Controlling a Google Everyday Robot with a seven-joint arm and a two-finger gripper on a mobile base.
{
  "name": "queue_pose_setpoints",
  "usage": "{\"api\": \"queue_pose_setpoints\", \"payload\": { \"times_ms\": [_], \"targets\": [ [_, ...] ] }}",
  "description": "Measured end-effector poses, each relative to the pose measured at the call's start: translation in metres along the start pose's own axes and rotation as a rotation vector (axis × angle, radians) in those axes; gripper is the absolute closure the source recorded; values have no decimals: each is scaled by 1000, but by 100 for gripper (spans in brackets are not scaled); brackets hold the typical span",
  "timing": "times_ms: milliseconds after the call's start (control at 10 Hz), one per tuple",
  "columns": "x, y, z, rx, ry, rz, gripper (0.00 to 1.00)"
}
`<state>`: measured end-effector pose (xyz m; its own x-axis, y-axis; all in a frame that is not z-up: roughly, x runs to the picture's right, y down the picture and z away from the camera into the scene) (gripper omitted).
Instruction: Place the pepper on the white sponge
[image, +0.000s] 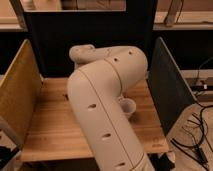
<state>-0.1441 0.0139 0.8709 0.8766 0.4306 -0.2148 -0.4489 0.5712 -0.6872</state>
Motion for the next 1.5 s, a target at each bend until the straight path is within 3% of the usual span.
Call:
{"api": "queue_pose_setpoints", "payload": {
  "times_ms": [300, 700, 1100, 1500],
  "targets": [
    [0, -11, 1, 32, -31, -40, 32],
    [-50, -5, 32, 67, -66, -223, 32],
    [-94, 7, 59, 48, -69, -370, 32],
    [-85, 1, 94, -15, -25, -356, 32]
  ]
}}
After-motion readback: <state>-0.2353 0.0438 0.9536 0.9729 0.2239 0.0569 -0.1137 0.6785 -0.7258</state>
